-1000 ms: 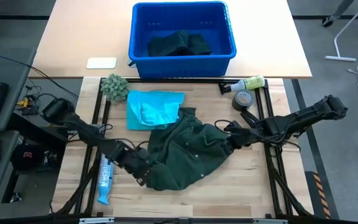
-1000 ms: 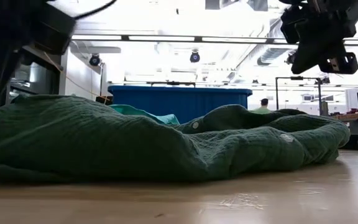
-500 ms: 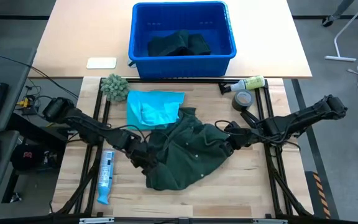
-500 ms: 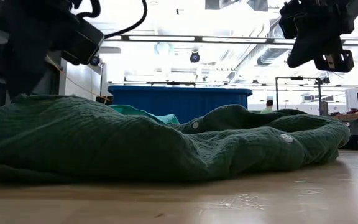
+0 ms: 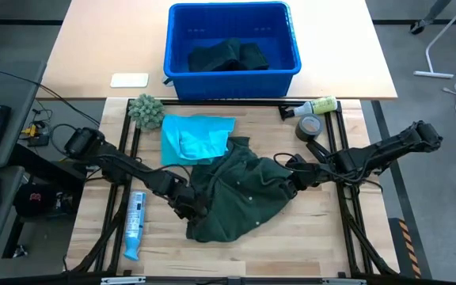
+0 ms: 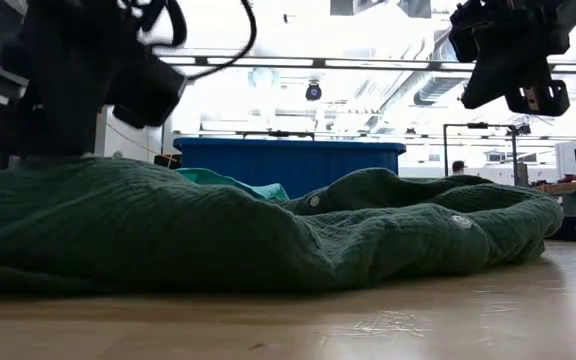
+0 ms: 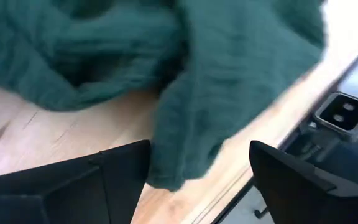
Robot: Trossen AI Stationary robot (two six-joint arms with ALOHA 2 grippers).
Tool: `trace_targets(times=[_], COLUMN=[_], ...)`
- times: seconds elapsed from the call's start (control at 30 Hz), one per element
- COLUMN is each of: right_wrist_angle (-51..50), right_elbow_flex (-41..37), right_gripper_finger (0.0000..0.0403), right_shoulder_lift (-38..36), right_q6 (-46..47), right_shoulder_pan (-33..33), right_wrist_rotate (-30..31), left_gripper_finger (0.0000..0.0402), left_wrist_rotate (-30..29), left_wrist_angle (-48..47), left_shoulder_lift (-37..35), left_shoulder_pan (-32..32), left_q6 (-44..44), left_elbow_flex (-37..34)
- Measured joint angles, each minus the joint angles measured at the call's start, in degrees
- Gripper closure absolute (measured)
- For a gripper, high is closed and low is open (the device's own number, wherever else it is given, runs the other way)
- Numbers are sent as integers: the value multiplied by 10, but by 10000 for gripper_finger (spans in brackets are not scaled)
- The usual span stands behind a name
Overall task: Fold laundry
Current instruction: Fold the green polo shirt from the blue laundry bin
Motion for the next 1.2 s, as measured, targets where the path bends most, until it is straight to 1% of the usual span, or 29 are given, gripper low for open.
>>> trace_targets(times=[0.07,0.1,0.13,0.2,0.23,0.27,0.4,0.5,0.57,0.63,0.73,0.9,1.07,1.2], right_wrist_angle=[0,3,6,7,7,6,4,5,15,36,52,74,96,104], right_elbow_flex=[0,0,0,0,0,0,0,0,0,0,0,0,0,0], right_gripper_finger=[403,403,403,403,403,403,403,403,403,403,403,403,403,403], right_shoulder_lift=[0,-1,-3,-9,-12,-14,-16,-16,-16,-16,-16,-16,-16,-16], right_q6=[8,12,13,14,15,18,31,43,42,35,31,31,31,33], right_shoulder_pan=[0,0,2,13,22,32,71,94,101,104,104,104,104,104], right_wrist_rotate=[-4,-12,-22,-44,-54,-62,-97,-104,-124,-139,-144,-143,-142,-138], left_gripper_finger=[192,222,260,349,374,382,396,398,400,400,401,401,401,401], left_wrist_rotate=[17,25,34,38,35,35,25,4,-12,-46,-112,-225,-276,-336], left_wrist_angle=[-11,-11,-8,0,7,13,41,90,120,138,145,138,131,101], left_shoulder_lift=[8,8,5,-12,-23,-36,-103,-163,-198,-228,-265,-290,-291,-291], left_shoulder_pan=[0,0,0,0,3,8,41,70,93,119,161,222,262,283], left_q6=[-6,-7,-7,-7,-11,-16,-55,-80,-95,-108,-117,-100,-70,-46], left_elbow_flex=[0,0,0,0,0,0,0,0,1,1,1,1,1,1])
